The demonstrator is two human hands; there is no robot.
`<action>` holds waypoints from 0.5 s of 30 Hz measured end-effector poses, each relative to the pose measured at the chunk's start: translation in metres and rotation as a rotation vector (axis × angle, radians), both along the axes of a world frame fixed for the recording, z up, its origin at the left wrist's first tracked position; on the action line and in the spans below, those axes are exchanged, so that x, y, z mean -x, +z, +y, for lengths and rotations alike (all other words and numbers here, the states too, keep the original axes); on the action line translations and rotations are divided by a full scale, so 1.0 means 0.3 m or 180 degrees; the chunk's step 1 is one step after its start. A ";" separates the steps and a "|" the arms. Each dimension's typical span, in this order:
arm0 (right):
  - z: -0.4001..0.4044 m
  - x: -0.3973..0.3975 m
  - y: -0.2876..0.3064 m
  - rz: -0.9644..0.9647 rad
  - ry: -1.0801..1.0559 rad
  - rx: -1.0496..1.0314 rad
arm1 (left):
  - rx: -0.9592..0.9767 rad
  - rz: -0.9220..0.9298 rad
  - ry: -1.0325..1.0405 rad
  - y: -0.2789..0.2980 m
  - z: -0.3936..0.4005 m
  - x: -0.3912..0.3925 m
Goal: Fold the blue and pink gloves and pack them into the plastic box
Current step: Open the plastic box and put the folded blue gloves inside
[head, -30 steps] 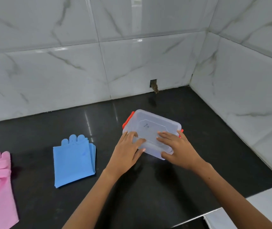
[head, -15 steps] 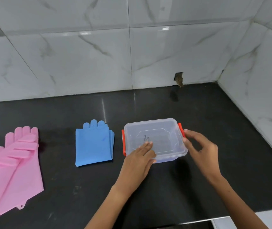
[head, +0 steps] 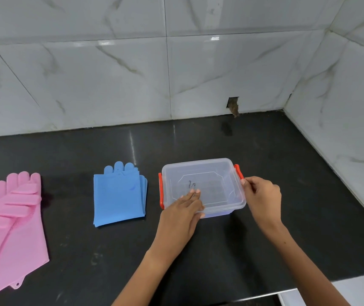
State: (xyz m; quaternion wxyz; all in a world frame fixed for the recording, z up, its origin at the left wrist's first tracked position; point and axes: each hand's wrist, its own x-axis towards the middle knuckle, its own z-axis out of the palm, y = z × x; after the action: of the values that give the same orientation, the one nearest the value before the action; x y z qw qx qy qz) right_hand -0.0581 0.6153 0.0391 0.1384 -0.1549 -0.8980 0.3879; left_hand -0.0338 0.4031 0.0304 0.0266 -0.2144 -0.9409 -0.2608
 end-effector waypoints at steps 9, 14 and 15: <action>0.047 -0.010 -0.050 -0.0376 -0.0240 0.0376 | -0.0046 0.0202 -0.0001 -0.011 0.004 -0.011; -0.020 -0.017 -0.003 -0.0006 0.0281 -0.0288 | -0.0178 0.0215 -0.0106 -0.001 -0.015 -0.001; -0.031 -0.016 -0.003 -0.0126 0.0292 -0.0350 | -0.0417 0.0298 0.0045 0.006 -0.023 0.004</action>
State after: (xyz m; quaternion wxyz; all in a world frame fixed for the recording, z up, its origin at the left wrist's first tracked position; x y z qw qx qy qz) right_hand -0.0535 0.6062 0.0382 0.1111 -0.1134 -0.9266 0.3408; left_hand -0.0352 0.3962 0.0323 0.0864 -0.2175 -0.9210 -0.3113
